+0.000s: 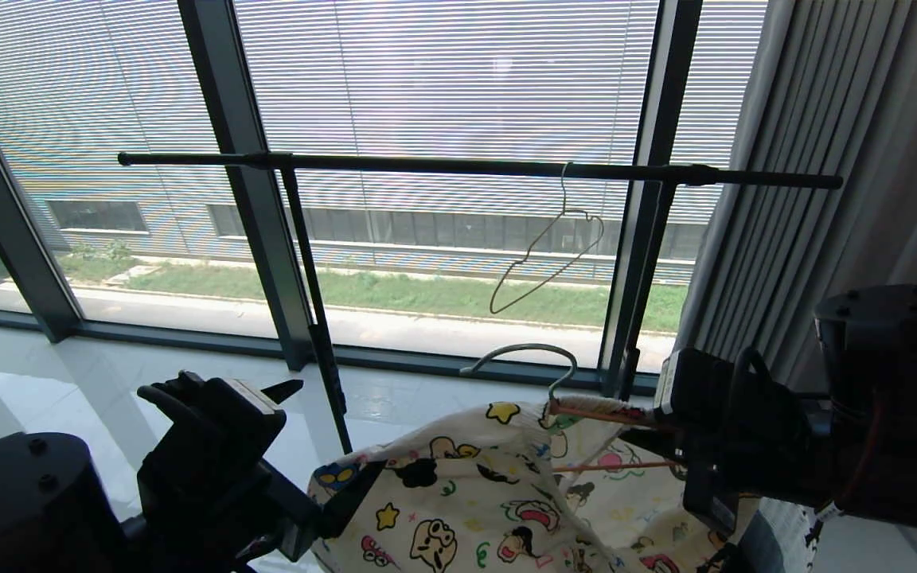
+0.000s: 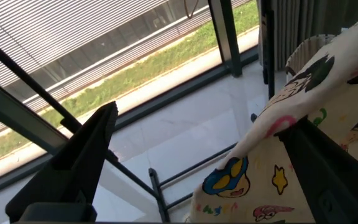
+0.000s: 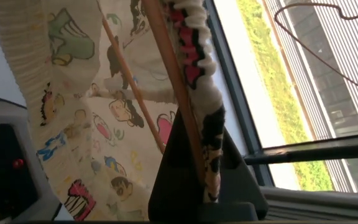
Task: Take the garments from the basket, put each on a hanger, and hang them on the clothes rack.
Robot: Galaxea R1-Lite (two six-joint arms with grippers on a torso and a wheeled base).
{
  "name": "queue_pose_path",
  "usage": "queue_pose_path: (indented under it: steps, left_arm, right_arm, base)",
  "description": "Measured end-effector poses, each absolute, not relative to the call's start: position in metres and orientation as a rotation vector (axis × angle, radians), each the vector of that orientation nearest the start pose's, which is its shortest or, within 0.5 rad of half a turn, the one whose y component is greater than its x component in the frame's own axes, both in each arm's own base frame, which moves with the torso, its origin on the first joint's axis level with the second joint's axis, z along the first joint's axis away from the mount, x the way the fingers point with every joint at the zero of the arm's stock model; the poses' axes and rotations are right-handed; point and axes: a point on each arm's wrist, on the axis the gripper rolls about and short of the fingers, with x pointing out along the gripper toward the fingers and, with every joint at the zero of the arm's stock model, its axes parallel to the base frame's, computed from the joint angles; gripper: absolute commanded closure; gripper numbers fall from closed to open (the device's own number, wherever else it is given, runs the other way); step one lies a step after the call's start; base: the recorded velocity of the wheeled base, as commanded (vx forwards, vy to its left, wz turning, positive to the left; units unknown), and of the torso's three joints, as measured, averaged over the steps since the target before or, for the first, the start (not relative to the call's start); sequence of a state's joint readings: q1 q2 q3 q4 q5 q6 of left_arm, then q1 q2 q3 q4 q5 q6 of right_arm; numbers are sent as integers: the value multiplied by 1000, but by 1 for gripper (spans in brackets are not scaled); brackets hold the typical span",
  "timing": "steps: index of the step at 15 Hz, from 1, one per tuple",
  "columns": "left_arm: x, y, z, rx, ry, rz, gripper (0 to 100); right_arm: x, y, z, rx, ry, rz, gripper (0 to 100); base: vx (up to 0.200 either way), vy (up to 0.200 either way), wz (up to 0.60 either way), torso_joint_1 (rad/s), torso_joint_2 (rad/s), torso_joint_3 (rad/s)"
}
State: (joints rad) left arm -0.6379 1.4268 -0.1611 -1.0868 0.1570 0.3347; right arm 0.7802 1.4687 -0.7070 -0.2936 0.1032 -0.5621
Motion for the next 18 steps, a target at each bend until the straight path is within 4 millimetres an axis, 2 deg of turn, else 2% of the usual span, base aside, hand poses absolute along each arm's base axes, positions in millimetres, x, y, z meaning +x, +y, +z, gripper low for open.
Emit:
queue_pose_path:
  steps: [4,7,9,11,14,17,18]
  left_arm:
    - [137,-97,134,384,73,-559,0]
    - [126,-80,115,386,151,-634,0]
    - [130,-74,113,369,159,-697,0]
    - [139,-71,111,363,186,-676,0]
    - [159,-73,113,353,188,-658,0]
    - [165,-75,109,347,208,-696,0]
    - [166,-75,109,347,213,-697,100]
  right_arm:
    - [178,155,191,-655,191,905,100]
    - [179,153,195,-639,161,904,100]
    - [178,152,197,-628,143,920,100]
    - [177,151,200,-620,128,934,100]
    - [173,149,205,-606,98,966,100]
    - [171,149,208,-601,80,973,100]
    - [170,148,209,-599,76,974,100]
  base:
    - [0,0,0,0,0,0]
    - [0,0,0,0,0,0]
    - [0,0,0,0,0,0]
    - [0,0,0,0,0,0]
    - [0,0,0,0,0,0]
    - [0,0,0,0,0,0]
    - [0,0,0,0,0,0]
